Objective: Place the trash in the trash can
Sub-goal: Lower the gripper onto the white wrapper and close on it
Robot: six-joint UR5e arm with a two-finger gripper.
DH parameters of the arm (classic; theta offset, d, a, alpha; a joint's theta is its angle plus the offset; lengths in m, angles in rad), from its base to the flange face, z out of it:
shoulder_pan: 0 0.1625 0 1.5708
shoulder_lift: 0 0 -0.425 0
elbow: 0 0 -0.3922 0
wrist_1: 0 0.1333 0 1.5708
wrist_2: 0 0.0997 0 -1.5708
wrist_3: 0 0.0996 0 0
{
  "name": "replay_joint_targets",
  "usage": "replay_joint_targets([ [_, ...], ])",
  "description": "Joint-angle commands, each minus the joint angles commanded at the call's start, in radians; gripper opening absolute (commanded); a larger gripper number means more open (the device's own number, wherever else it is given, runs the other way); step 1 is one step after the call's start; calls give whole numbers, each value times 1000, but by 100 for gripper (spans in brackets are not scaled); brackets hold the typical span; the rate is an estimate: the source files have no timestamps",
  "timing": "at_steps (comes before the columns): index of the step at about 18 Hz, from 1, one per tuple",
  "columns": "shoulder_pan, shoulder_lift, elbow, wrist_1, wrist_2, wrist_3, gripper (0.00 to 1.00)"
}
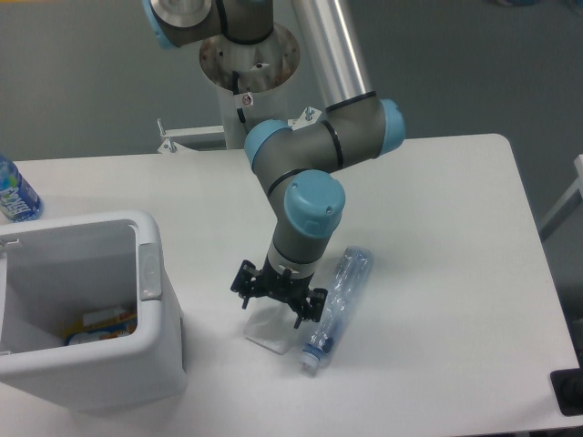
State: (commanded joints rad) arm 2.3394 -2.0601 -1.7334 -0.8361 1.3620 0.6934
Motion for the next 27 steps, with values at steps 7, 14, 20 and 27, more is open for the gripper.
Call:
replay_joint_targets([
  [7, -9, 0, 2, -3, 26, -8, 16],
  [14, -11, 21, 9, -6, 22, -5, 0],
  [20, 15, 70, 25, -11, -50, -15, 0],
  [27, 49, 95, 124, -9, -173, -171, 0],
])
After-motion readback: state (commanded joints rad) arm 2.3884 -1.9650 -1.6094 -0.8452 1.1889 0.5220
